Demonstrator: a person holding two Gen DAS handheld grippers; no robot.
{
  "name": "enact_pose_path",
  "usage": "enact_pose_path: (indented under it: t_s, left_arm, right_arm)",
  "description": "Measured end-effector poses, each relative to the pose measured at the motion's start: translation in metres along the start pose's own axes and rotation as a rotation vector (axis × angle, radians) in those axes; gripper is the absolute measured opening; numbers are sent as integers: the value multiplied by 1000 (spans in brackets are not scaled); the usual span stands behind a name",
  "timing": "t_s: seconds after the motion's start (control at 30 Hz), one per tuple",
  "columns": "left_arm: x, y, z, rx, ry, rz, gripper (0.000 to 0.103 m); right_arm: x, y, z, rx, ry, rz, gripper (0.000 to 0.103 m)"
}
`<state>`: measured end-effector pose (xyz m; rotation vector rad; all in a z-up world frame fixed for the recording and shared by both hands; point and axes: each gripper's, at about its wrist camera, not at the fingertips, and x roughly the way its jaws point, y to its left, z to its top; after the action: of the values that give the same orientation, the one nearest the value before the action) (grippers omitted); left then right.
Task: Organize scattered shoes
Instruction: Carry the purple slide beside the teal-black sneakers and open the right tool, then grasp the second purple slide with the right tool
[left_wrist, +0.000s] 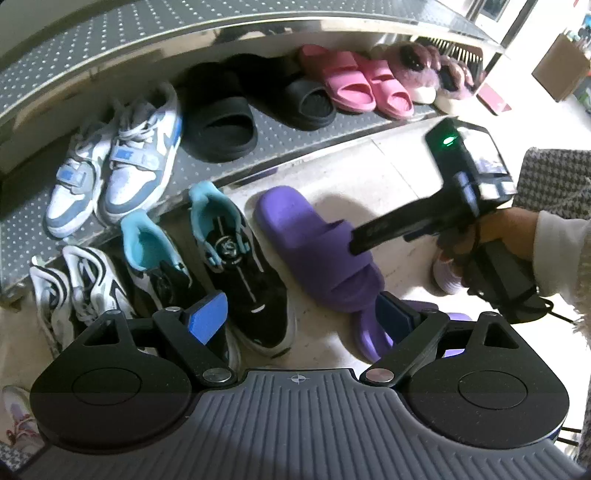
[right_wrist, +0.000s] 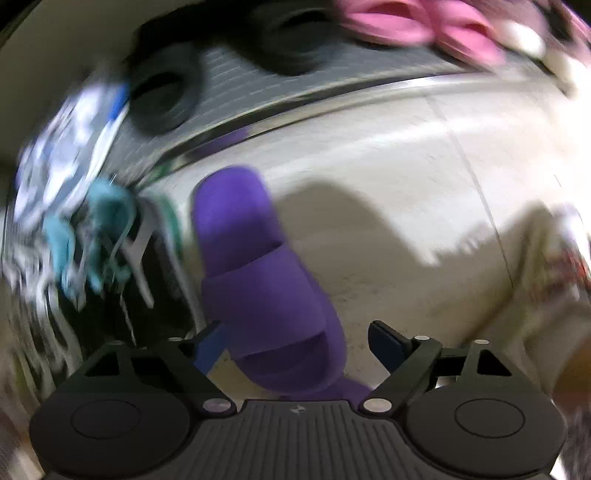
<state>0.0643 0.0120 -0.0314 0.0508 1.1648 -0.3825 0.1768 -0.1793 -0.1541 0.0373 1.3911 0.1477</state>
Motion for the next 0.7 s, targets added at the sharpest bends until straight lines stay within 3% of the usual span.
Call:
enact_pose_path:
  t_s: [0.07,0.23,0.43,0.6,0.7]
  left_arm:
    - [2,3,0,-12,8,4,91]
    - [7,10,0,-35,25,10,91]
    - [12,13,1,-38,42,20,91]
    - [10,10,1,-23,40,17,91]
    - [9,9,0,-18,43,15,91]
  right_arm:
    - [11,17,3,-128,-13,-24,89]
    - [36,35,13,-187,4,-35,89]
    - [69,50,9,-280,61,-112,91]
    - [64,49,19,-194,-6,-65,89]
    - [64,51,28,-176,17,-14,90]
